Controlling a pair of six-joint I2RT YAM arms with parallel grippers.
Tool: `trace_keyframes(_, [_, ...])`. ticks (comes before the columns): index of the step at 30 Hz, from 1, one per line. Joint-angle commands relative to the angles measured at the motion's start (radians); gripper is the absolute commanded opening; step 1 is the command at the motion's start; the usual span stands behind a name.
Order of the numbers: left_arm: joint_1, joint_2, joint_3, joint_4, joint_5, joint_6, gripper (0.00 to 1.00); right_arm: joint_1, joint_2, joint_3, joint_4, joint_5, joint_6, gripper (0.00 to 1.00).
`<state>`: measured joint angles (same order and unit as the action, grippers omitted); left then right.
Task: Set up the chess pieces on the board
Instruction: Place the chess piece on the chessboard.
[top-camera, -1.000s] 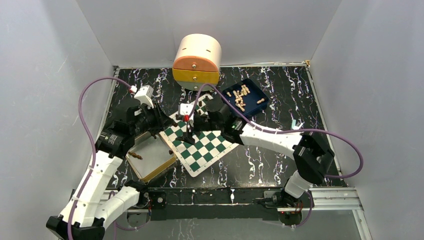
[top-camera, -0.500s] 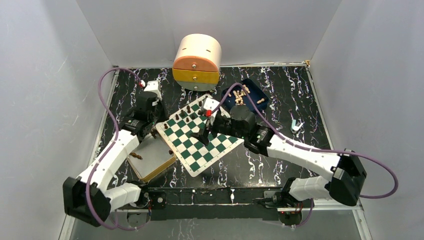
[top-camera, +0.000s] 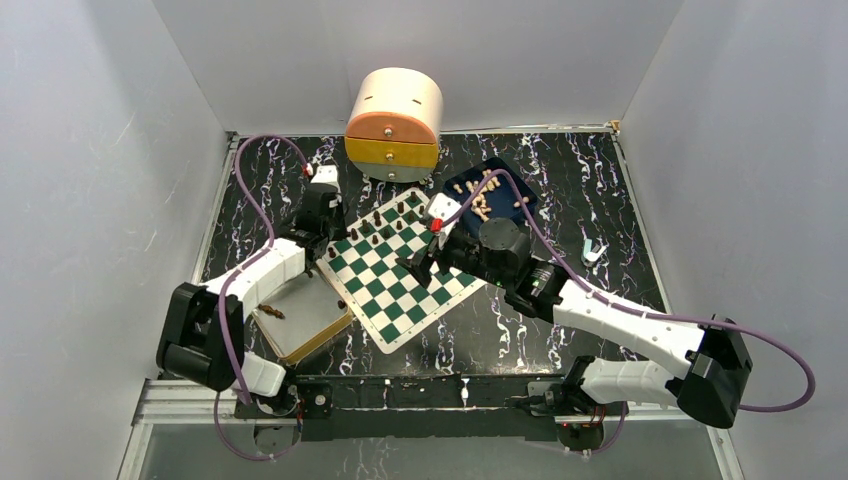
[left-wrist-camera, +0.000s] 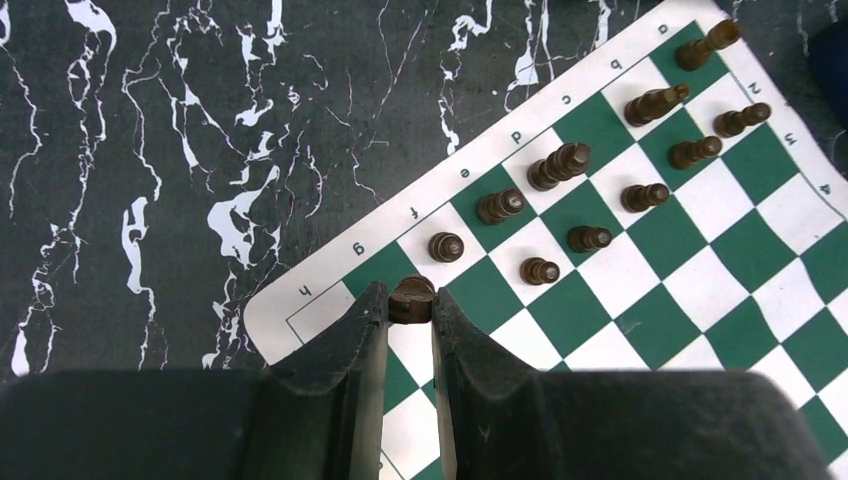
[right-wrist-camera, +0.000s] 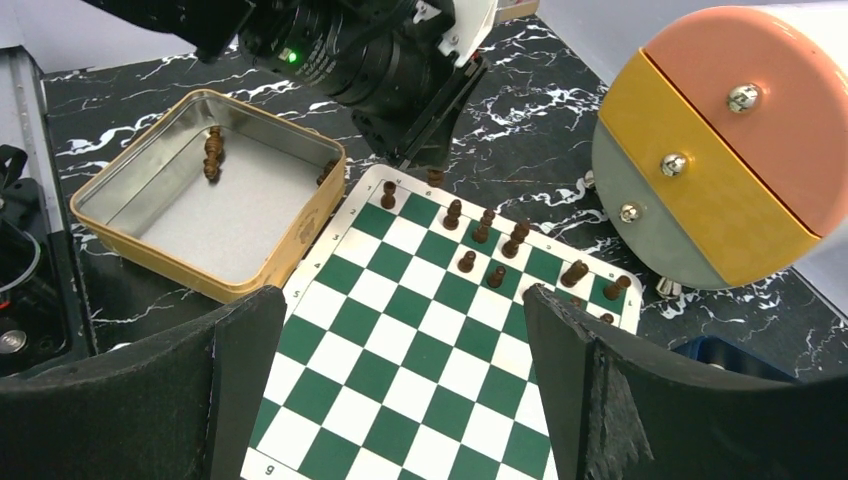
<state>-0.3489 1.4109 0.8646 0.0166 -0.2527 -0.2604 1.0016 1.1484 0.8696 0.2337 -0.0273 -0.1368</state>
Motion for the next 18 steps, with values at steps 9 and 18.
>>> trace_keyframes(9, [-0.002,0.050,-0.063,0.122,-0.066,0.000,0.00,-0.009,-0.041,-0.004,0.039,0.065,-0.028,0.99])
trace_keyframes(18, [-0.002,0.099,-0.068,0.138,-0.063,-0.007,0.00,-0.009,-0.042,-0.006,0.039,0.066,-0.034,0.99])
